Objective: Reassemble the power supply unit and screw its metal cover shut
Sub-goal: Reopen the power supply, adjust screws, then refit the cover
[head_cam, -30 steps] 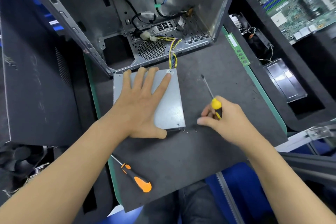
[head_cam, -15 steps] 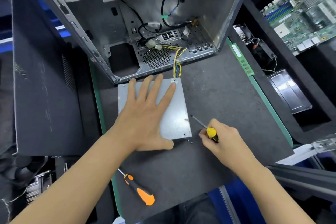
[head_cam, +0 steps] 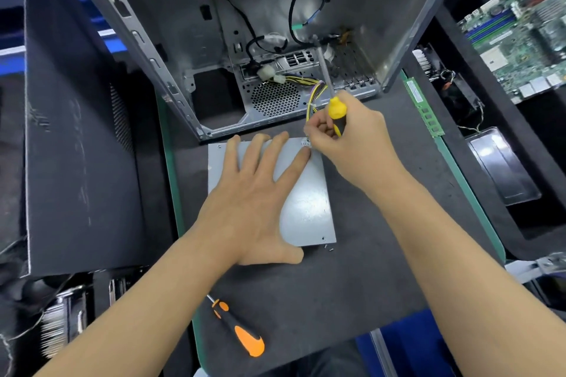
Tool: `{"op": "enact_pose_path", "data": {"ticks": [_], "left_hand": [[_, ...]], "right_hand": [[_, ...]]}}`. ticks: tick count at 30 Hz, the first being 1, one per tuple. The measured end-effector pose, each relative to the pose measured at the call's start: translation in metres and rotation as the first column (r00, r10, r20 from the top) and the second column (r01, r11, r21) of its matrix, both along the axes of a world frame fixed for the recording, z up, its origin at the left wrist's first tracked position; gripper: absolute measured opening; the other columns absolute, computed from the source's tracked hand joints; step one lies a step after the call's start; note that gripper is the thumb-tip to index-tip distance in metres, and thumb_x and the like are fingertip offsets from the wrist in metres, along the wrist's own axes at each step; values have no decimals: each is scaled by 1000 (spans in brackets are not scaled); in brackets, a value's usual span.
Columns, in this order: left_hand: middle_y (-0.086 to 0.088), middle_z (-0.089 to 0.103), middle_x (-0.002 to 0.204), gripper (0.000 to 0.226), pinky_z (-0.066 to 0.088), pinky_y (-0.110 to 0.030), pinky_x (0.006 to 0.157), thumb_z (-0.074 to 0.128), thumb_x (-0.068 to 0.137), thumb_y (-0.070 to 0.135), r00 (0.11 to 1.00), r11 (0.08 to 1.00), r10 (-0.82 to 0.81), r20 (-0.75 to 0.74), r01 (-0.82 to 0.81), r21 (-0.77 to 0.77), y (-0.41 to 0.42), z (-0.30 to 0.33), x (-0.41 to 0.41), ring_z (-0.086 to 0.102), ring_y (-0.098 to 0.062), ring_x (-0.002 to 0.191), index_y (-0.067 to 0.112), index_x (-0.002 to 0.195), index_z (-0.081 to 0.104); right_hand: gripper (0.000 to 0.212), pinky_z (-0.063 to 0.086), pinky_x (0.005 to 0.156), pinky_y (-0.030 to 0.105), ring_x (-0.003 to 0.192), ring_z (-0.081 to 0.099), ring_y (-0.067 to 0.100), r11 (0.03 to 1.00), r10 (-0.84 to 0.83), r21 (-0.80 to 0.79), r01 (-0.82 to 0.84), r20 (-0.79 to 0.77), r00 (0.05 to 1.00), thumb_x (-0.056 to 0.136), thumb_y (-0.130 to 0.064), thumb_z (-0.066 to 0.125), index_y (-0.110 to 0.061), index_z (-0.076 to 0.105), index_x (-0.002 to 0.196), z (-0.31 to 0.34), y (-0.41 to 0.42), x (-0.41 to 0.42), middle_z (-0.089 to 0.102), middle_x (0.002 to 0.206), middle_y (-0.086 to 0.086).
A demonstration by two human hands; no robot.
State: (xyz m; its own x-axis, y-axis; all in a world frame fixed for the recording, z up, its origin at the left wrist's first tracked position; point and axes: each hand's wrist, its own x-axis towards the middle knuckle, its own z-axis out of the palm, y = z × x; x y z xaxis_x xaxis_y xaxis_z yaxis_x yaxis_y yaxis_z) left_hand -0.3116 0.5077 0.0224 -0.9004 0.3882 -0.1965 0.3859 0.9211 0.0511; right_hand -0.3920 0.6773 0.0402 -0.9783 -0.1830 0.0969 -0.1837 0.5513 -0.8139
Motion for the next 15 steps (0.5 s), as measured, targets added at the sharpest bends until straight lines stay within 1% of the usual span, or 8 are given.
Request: {"op": "enact_pose_path", "data": {"ticks": [2, 4, 5, 8, 9, 11, 15], "left_hand": [[-13, 4, 162, 136, 1, -63, 117, 40, 46, 87, 1000, 1000, 0, 1, 0, 4, 0, 0, -1, 5, -41, 148, 25, 159, -1], [-14, 8, 161, 136, 2, -64, 117, 42, 45, 86, 1000, 1000, -1, 0, 1, 13, 0, 0, -1, 8, -42, 148, 24, 159, 3], [-14, 10, 161, 136, 3, -64, 117, 43, 45, 86, 1000, 1000, -1, 0, 1, 16, 0, 0, -1, 9, -42, 147, 23, 159, 4], [-15, 13, 160, 136, 4, -65, 116, 44, 44, 86, 1000, 1000, -2, -7, 2, 22, 0, 0, -1, 11, -42, 147, 22, 159, 9], [-15, 13, 160, 136, 4, -65, 116, 44, 44, 85, 1000, 1000, 0, -9, 0, 27, 1, 0, -1, 12, -41, 147, 22, 159, 10], [-15, 14, 160, 136, 4, -65, 116, 44, 43, 84, 1000, 999, 3, -11, -3, 37, 1, 0, 0, 12, -41, 147, 22, 159, 11], [-15, 14, 160, 136, 4, -65, 117, 44, 43, 84, 1000, 999, 5, -15, -4, 44, 0, 0, 0, 13, -41, 147, 23, 159, 11]], "right_hand": [[44, 49, 66, 26, 66, 57, 10, 997, 41, 59, -40, -20, 999, 85, -12, 70, -36, 36, 69, -2, -1, 0, 68, 75, -1], [43, 44, 62, 22, 68, 54, 15, 990, 76, 121, -71, -39, 996, 86, -12, 68, -34, 34, 71, -3, -1, 1, 68, 77, 3], [40, 44, 61, 24, 68, 53, 18, 984, 97, 153, -89, -47, 994, 87, -11, 66, -31, 35, 72, -2, -1, 1, 67, 77, 5], [22, 44, 67, 40, 72, 52, 27, 968, 145, 214, -134, -34, 989, 88, -10, 65, -13, 44, 80, -1, 0, 2, 65, 82, 10], [21, 45, 67, 42, 73, 52, 29, 963, 156, 227, -146, -27, 987, 88, -11, 65, -10, 45, 82, 0, 0, 2, 65, 84, 11], [18, 45, 68, 43, 74, 52, 29, 954, 174, 255, -160, -34, 984, 90, -13, 65, -10, 48, 85, 1, 1, 2, 65, 86, 11], [14, 47, 68, 45, 74, 53, 29, 946, 190, 280, -163, -70, 979, 90, -13, 66, -6, 54, 88, -1, 3, 3, 64, 85, 11]]}}
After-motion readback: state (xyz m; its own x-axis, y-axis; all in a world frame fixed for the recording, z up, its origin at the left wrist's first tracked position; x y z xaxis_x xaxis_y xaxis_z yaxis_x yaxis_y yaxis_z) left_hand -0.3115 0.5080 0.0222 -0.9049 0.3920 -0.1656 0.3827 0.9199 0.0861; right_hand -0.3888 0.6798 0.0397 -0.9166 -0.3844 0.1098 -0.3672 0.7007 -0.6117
